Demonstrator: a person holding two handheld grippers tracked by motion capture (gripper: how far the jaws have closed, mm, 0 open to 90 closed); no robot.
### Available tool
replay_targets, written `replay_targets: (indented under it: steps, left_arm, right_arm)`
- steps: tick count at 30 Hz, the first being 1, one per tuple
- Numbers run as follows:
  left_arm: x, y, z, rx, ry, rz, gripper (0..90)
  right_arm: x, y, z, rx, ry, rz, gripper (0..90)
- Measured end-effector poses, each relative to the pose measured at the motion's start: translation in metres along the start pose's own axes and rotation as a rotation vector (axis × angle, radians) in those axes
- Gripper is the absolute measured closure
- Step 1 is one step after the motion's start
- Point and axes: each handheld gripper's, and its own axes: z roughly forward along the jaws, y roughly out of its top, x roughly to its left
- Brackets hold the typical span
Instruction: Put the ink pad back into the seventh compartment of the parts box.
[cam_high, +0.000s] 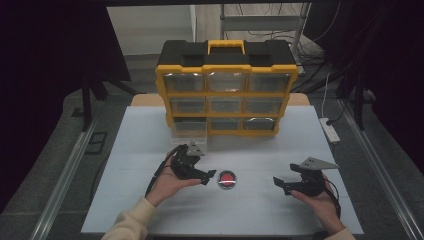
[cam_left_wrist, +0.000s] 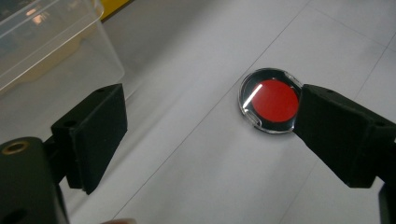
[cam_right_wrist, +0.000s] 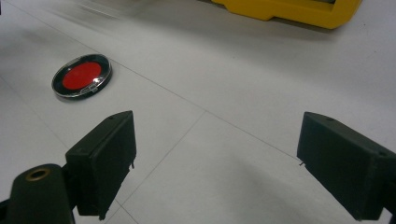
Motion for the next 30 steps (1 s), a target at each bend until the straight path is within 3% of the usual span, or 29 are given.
replay_targets:
  steps: [20,30]
  left_arm:
    - [-0.009,0.019,0.022,0.04,-0.047,0.032,10.3]
    - [-0.012,0.022,0.04,0.088,-0.065,0.048,9.8]
  right_arm:
    - [-0.001,0.0,0.001,0.004,0.002,0.006,12.0]
    - [-0.003,0.0,0.002,0.009,0.004,0.006,12.0]
